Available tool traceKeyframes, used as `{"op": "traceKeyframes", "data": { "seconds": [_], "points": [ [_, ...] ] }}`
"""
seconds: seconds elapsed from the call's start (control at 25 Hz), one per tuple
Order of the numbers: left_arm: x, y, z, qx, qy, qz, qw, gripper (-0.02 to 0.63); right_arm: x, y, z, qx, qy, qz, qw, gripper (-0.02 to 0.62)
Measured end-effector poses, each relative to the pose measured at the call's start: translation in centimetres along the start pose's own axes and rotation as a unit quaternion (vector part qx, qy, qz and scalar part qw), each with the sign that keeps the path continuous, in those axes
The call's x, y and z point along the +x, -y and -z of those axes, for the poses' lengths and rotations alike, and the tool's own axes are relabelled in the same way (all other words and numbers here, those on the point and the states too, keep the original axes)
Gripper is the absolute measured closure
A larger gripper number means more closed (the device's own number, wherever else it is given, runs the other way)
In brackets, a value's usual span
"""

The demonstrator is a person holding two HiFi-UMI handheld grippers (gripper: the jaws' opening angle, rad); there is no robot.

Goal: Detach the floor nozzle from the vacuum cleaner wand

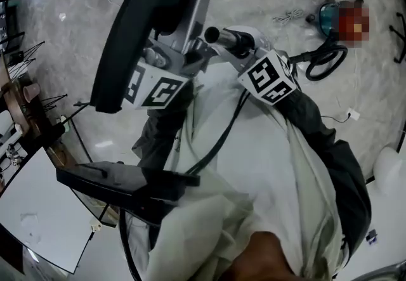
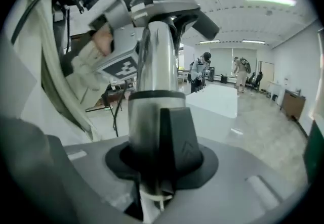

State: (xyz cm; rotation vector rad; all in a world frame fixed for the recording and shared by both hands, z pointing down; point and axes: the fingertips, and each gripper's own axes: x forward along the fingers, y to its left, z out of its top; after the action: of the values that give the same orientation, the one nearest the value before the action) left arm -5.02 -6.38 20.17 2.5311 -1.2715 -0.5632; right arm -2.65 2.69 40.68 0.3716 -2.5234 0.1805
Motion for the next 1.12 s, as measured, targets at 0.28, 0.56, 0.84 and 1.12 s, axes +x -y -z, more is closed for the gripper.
{"op": "traceKeyframes", "data": {
  "seconds": [0.28, 0.56, 0.84, 1.12],
  "points": [
    [-4.4, -1.5, 1.8, 0.072, -0.063, 0.082, 0.9921, 0.522, -2.1, 0.8, -1.0, 0.051, 0.05, -0.09, 0.993, 0.432],
    [-6.2, -2.5, 11.5, -0.074, -0.117, 0.041, 0.9895, 0.521, -3.0, -0.2, -0.2, 0.004, 0.006, -0.111, 0.994, 0.425],
    [-5.8, -1.9, 15.6, -0.218, -0.091, 0.054, 0.9703, 0.52, -1.1, -5.0, 4.0, 0.0, -0.046, -0.191, 0.981, 0.403],
    [-6.2, -2.8, 15.6, -0.219, -0.086, 0.032, 0.9715, 0.52, -0.4, -2.9, 4.9, 0.008, -0.045, -0.176, 0.983, 0.4]
  ]
}}
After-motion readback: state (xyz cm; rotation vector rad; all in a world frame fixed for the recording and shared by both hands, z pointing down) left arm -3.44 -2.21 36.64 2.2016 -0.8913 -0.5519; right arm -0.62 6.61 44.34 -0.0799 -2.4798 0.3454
